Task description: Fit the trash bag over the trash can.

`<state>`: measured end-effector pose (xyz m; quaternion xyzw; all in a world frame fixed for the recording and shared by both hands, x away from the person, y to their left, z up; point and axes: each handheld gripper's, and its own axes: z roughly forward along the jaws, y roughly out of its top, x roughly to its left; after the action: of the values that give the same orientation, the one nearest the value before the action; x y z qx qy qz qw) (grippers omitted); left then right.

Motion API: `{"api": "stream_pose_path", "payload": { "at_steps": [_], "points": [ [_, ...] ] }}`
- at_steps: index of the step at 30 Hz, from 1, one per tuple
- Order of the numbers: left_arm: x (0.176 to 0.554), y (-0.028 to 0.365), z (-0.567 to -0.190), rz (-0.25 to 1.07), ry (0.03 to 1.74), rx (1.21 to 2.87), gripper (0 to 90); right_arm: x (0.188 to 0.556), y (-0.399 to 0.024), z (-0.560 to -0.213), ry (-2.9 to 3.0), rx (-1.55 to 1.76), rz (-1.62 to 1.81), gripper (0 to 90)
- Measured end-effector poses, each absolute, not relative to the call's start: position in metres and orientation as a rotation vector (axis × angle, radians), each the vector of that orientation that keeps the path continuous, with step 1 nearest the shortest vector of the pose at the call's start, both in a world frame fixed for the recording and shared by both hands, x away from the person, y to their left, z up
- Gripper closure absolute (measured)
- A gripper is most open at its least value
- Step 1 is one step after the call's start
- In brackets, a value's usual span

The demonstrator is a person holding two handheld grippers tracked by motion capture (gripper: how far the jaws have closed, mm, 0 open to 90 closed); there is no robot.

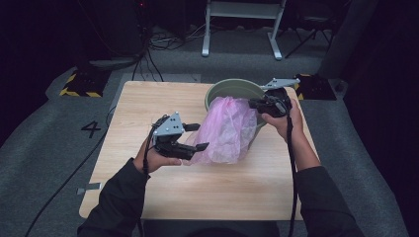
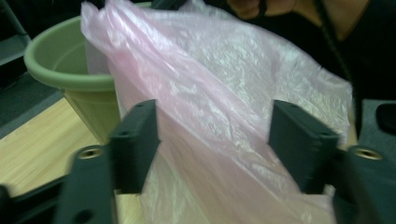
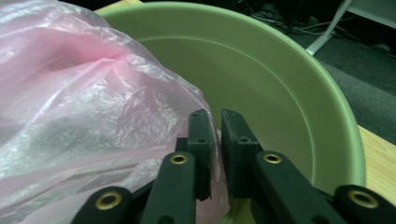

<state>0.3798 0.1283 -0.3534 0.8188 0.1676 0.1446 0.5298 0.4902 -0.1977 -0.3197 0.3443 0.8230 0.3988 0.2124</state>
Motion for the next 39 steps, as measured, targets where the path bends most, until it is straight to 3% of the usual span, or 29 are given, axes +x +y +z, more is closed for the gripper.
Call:
{"api": "stream_pose_path", "payload": {
  "at_steps": [3,5,9,14,26,29,30,31,32,33,34,36,37,38,39],
  "points": [
    [0.383,0.124,-0.359,0.353,0.387,1.972,59.2,0.492,-0.199,-0.322,2.291,0.967,1.106,73.3],
    [0.384,0.120,-0.361,0.382,0.366,1.984,71.1,0.492,-0.200,-0.323,2.286,0.971,1.100,62.2],
    [0.385,0.115,-0.360,0.419,0.334,1.984,87.4,0.489,-0.203,-0.321,2.282,0.955,1.140,45.5],
    [0.383,0.111,-0.351,0.457,0.321,1.962,89.7,0.473,-0.212,-0.311,2.259,0.863,1.189,30.1],
    [0.390,0.108,-0.336,0.472,0.378,1.904,89.8,0.417,-0.214,-0.302,2.330,0.490,1.342,24.2],
    [0.393,0.105,-0.333,0.477,0.382,1.897,89.8,0.406,-0.202,-0.306,2.359,0.395,1.320,25.8],
    [0.396,0.105,-0.330,0.469,0.397,1.876,89.8,0.404,-0.192,-0.310,2.386,0.367,1.293,33.9],
    [0.396,0.105,-0.330,0.469,0.397,1.876,89.8,0.404,-0.192,-0.310,2.386,0.367,1.293,33.9],
    [0.397,0.105,-0.329,0.469,0.399,1.872,89.7,0.404,-0.185,-0.313,2.387,0.358,1.260,43.7],
    [0.399,0.105,-0.327,0.464,0.404,1.860,89.7,0.404,-0.185,-0.313,2.387,0.358,1.260,43.7],
    [0.400,0.106,-0.326,0.460,0.406,1.858,89.7,0.406,-0.180,-0.317,2.394,0.362,1.238,56.4],
    [0.403,0.107,-0.326,0.483,0.406,1.859,89.7,0.409,-0.177,-0.318,2.393,0.363,1.222,69.6],
    [0.403,0.107,-0.326,0.483,0.406,1.859,89.6,0.409,-0.177,-0.318,2.393,0.363,1.222,69.6],
    [0.405,0.108,-0.326,0.483,0.408,1.860,89.4,0.410,-0.177,-0.318,2.379,0.363,1.208,79.6],
    [0.405,0.108,-0.326,0.483,0.408,1.860,88.3,0.411,-0.178,-0.317,2.371,0.363,1.226,83.4]
  ]
}}
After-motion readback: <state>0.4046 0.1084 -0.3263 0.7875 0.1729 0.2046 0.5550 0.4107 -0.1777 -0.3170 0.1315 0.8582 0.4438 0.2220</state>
